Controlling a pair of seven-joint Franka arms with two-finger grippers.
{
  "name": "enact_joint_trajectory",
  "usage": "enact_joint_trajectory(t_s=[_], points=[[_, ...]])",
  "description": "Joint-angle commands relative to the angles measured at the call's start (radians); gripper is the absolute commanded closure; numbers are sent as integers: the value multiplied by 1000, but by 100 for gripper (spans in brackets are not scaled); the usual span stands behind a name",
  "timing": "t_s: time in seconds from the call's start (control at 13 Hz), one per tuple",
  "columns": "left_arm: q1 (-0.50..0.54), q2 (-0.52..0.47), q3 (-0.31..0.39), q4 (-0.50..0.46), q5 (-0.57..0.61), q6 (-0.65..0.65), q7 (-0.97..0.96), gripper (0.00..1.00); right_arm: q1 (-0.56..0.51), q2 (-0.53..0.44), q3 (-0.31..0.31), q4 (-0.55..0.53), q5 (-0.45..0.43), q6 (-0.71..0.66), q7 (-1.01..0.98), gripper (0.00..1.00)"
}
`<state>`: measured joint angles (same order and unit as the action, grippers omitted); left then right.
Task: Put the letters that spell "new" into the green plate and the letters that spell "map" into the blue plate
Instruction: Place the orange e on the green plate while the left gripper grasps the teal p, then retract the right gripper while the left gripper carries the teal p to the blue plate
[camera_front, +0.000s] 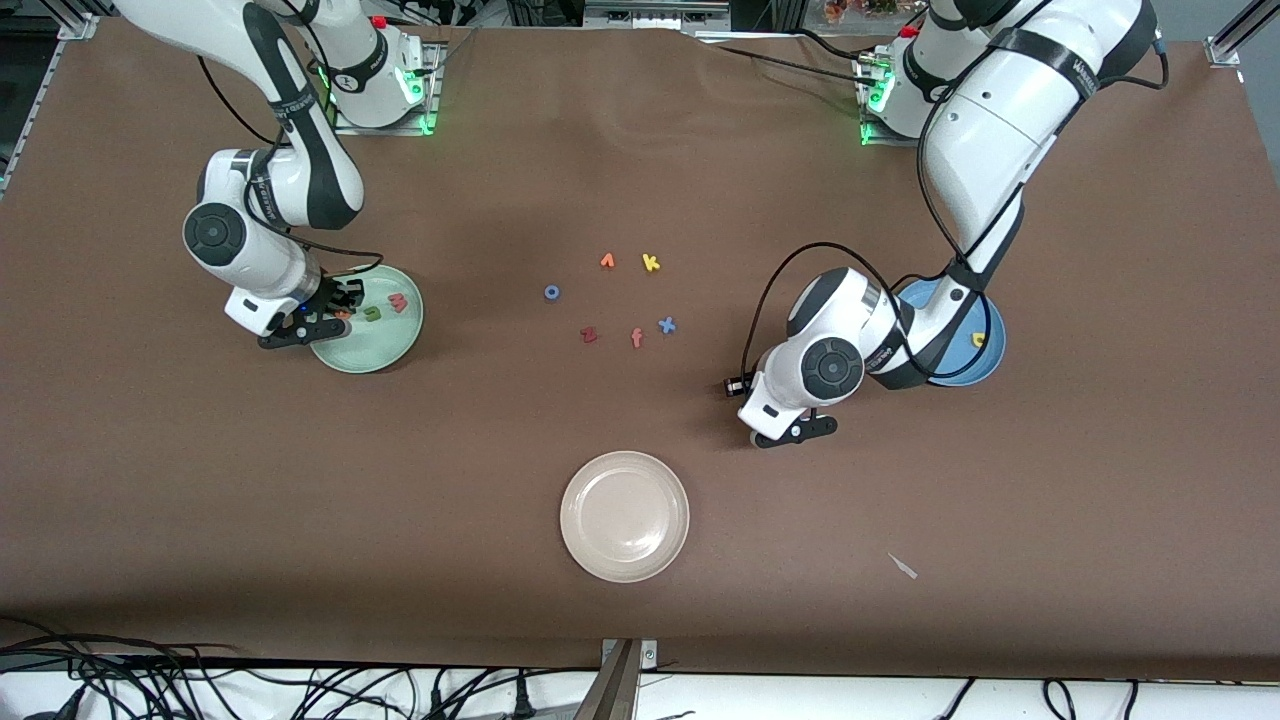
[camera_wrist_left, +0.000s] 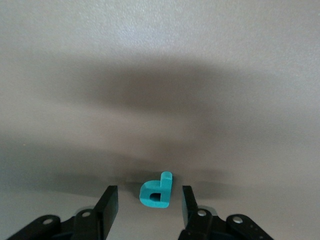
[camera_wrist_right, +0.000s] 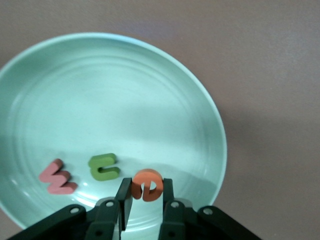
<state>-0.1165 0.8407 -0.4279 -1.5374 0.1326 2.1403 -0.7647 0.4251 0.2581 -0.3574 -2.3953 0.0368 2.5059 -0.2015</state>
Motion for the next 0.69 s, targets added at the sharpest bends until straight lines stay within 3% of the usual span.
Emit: enact_joint_trajectory(t_s=[0.0, 0.08, 0.15, 0.23, 0.31, 0.46, 0.62], points=[[-23, 17, 12, 26, -4, -11, -5, 40, 1, 16, -11, -31, 18, 83, -36, 88], [-25, 17, 12, 26, -4, -11, -7, 41, 1, 26, -11, -34, 18, 93, -36, 71], [-25, 20, 12, 26, -4, -13, -7, 41, 1, 21, -11, -33, 18, 91, -35, 28], [-25, 23, 12, 26, -4, -13, -7, 42, 1, 16, -12, -28, 18, 84, -35, 6], [-25, 23, 12, 26, -5, -11, -7, 44, 1, 15, -12, -24, 18, 65, -35, 0], [-25, 23, 12, 25, -5, -13, -10, 57, 3, -19, -9, -9, 18, 21, -30, 0], [-25, 23, 12, 25, -5, -13, -25, 72, 3, -52, -8, 69, 18, -133, -29, 0]])
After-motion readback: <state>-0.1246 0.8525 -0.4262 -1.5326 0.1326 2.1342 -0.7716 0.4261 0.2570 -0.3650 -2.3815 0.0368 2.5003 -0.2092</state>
